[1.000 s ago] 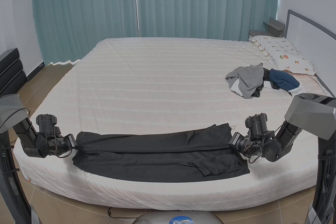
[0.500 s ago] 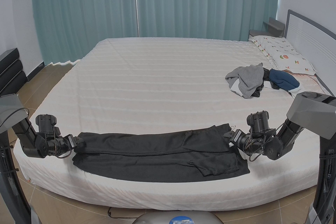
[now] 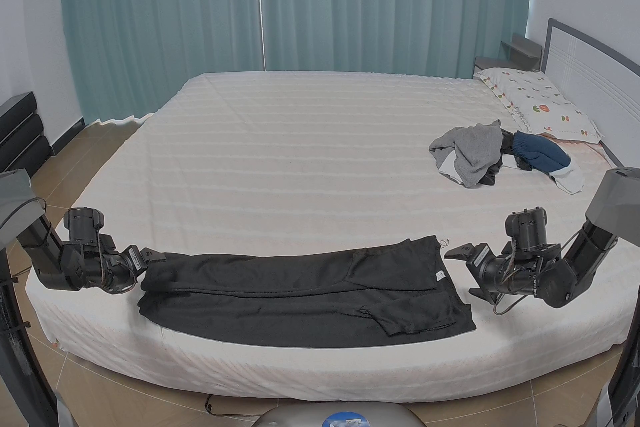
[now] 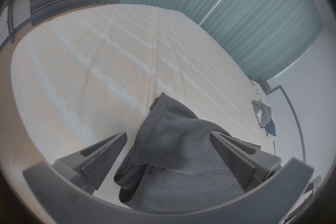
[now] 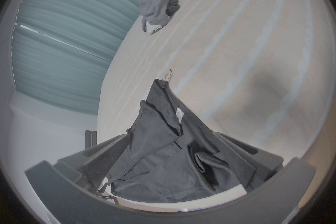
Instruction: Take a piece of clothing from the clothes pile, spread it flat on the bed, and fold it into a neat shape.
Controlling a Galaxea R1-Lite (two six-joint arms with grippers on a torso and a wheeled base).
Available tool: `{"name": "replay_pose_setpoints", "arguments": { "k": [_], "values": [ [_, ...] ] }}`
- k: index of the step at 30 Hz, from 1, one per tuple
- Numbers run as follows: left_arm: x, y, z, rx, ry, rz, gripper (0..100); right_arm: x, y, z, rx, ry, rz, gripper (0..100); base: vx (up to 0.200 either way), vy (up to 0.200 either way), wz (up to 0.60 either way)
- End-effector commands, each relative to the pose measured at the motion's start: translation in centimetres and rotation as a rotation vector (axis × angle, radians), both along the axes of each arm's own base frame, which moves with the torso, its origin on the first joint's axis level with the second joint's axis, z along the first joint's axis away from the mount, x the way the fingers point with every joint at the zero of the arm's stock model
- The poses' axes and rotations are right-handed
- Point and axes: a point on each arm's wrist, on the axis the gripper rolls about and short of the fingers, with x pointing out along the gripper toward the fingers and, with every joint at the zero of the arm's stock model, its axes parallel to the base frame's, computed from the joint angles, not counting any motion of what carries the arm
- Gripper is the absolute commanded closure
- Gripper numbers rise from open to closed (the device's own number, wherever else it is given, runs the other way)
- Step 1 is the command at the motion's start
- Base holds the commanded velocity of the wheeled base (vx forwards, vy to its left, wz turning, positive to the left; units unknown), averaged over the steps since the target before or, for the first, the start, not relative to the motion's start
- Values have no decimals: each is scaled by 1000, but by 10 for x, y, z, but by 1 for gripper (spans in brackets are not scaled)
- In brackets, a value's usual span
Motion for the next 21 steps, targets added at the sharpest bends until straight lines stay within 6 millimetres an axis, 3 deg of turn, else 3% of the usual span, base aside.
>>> {"name": "replay_pose_setpoints", "arguments": {
  "k": [1,5,10,18,19,21],
  "values": [
    [15,3,-9,-21,17,-18,0,-18,-13,4,24,-6,-17,0,0,0,0],
    [22,5,-17,-20,63,-28,0,-29,-18,-4,51,-31,-23,0,0,0,0],
    [18,0,-23,11,84,-87,0,-27,-25,-4,156,-34,-28,0,0,0,0],
    [17,-14,-26,19,91,-135,0,-26,-29,-14,166,1,-30,0,0,0,0],
    [17,-14,-26,21,89,-138,100,-26,-28,-14,166,2,-29,0,0,0,0],
    [18,-15,-27,22,91,-142,100,-27,-27,-14,167,6,-27,0,0,0,0]
  ]
}}
